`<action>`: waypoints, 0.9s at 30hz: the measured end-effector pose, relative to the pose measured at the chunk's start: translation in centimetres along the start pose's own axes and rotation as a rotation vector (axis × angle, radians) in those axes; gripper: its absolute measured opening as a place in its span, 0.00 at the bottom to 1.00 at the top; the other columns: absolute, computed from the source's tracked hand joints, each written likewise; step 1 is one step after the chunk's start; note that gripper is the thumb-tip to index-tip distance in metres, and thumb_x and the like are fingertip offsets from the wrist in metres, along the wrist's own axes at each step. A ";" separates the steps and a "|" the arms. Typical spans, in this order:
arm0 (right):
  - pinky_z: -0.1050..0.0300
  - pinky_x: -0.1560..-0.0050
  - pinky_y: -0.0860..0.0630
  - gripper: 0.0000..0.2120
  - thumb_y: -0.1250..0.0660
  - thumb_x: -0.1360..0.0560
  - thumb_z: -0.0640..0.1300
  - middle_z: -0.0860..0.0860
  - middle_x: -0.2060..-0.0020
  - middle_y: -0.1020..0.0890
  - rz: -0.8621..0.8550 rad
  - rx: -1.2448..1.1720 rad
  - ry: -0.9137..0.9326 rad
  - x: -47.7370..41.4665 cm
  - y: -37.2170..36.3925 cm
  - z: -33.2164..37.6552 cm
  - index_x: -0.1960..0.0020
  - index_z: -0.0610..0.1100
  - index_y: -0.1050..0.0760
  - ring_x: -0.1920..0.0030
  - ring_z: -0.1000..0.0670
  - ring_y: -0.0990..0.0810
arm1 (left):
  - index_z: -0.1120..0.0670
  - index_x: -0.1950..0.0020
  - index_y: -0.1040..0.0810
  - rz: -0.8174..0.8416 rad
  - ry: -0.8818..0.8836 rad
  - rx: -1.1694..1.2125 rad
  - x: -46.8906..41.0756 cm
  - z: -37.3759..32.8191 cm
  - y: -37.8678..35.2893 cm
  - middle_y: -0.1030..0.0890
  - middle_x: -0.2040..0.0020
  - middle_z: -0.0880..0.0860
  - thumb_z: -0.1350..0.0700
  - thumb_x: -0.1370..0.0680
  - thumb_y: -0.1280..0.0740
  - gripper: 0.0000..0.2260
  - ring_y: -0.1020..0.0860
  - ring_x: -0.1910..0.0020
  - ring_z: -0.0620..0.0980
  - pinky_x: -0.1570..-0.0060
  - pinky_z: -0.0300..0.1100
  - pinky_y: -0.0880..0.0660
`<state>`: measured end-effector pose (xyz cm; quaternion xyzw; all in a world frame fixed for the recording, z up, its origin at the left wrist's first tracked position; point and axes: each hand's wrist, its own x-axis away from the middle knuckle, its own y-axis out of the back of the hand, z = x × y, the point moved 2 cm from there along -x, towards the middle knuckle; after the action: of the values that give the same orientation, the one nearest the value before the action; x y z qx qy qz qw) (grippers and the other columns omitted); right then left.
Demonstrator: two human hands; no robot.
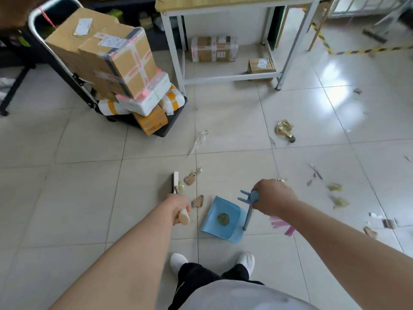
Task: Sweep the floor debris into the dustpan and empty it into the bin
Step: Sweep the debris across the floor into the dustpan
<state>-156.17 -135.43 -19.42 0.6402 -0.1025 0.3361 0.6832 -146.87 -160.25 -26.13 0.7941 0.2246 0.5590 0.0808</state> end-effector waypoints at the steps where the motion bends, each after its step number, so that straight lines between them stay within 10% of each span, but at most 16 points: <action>1: 0.58 0.60 0.24 0.09 0.34 0.28 0.47 0.50 0.57 0.18 -0.011 -0.009 -0.019 0.2 0.1 -1.2 0.49 0.50 0.19 0.55 0.47 0.19 | 0.63 0.55 0.26 0.003 -0.010 -0.006 0.5 -0.6 -1.3 0.25 0.60 0.59 0.71 0.30 0.40 0.07 0.29 0.73 0.51 0.64 0.40 0.28; 14: 0.58 0.61 0.27 0.11 0.35 0.27 0.46 0.50 0.54 0.18 -0.068 -0.140 -0.290 3.4 -1.5 -11.2 0.46 0.49 0.20 0.54 0.47 0.19 | 0.62 0.46 0.26 0.179 -0.077 -0.033 4.0 -6.8 -15.7 0.26 0.58 0.58 0.70 0.31 0.41 0.15 0.28 0.71 0.51 0.78 0.34 0.32; 27: 0.60 0.68 0.31 0.09 0.36 0.26 0.45 0.49 0.59 0.18 -0.112 -0.171 -0.408 3.6 -2.6 -6.1 0.49 0.46 0.19 0.62 0.47 0.23 | 0.62 0.60 0.29 0.337 -0.141 0.016 3.2 -10.7 -8.7 0.29 0.68 0.55 0.70 0.23 0.42 0.08 0.33 0.82 0.44 0.82 0.29 0.33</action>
<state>-153.69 -128.37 -20.40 0.6395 -0.2311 0.1512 0.7175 -158.20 -152.46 -22.82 0.8585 0.0866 0.5055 -0.0048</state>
